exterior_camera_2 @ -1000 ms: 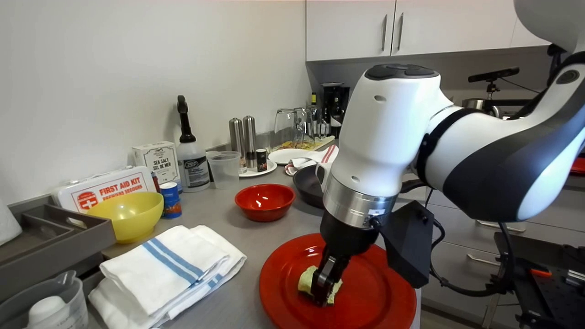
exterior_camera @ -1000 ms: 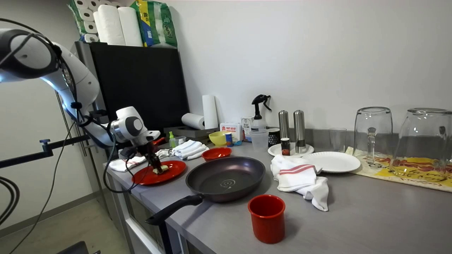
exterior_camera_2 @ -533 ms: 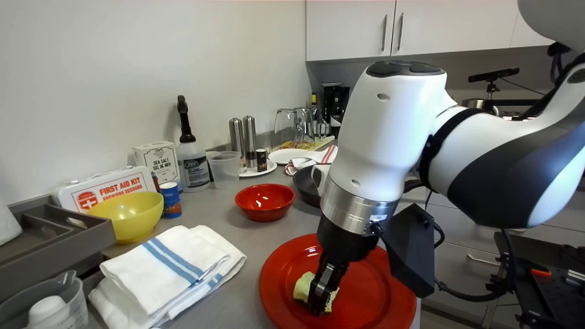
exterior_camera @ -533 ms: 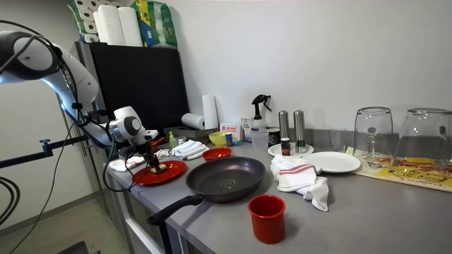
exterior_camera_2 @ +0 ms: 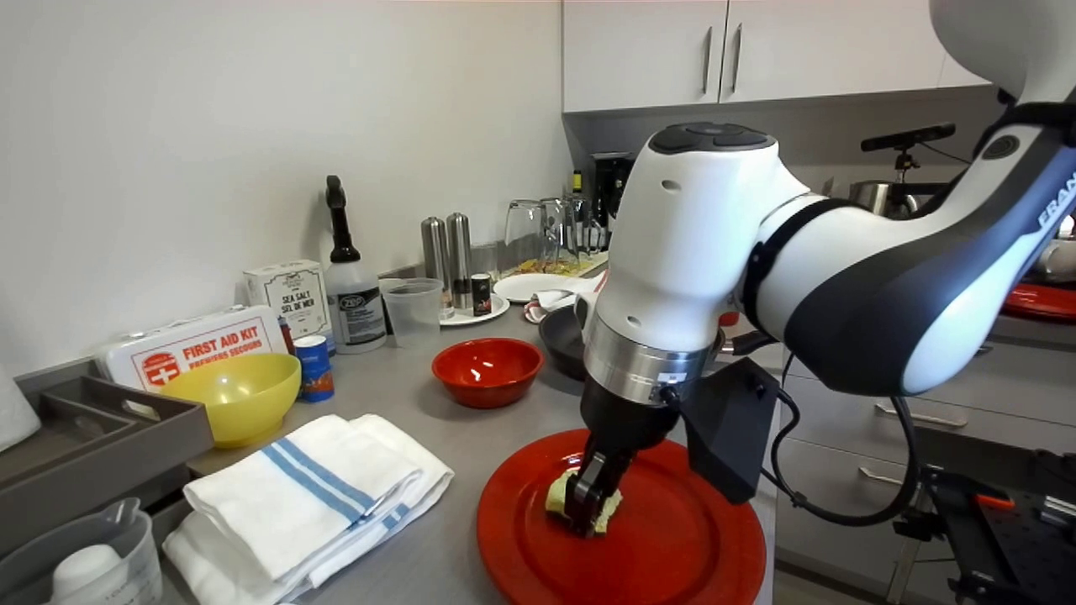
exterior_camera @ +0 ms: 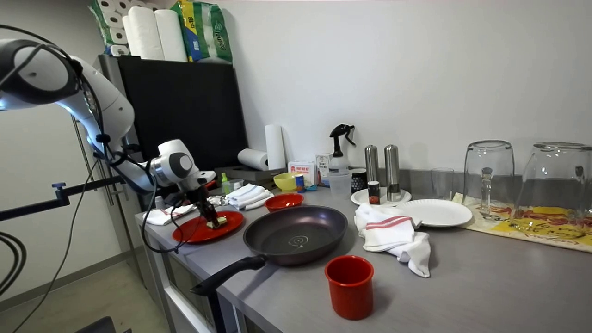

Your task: Pick up the sponge and clean the red plate

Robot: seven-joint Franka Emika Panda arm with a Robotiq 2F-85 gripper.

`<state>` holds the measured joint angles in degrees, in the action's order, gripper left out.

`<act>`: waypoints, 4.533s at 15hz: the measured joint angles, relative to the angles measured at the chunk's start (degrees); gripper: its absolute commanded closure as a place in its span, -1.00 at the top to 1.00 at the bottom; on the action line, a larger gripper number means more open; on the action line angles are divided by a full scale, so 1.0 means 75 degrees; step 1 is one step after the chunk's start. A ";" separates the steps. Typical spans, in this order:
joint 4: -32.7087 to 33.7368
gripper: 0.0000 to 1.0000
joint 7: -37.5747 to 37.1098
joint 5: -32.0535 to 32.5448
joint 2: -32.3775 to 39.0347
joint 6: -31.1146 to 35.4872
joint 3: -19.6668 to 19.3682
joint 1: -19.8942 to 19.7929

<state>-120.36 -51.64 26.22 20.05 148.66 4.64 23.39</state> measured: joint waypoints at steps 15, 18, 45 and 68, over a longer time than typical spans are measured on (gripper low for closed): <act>-0.0061 -0.47 -0.0099 0.0001 -0.0145 -0.0444 -0.0478 -0.0229; -0.0061 -0.47 -0.0116 -0.0039 -0.0145 -0.0444 -0.0417 -0.0228; -0.1032 -0.47 -0.0646 -0.0377 -0.0822 -0.0520 0.0213 -0.0112; -0.1558 -0.47 -0.1640 0.0492 -0.1199 -0.0507 0.0047 -0.0530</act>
<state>-132.05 -63.95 29.91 11.06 144.86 4.99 19.41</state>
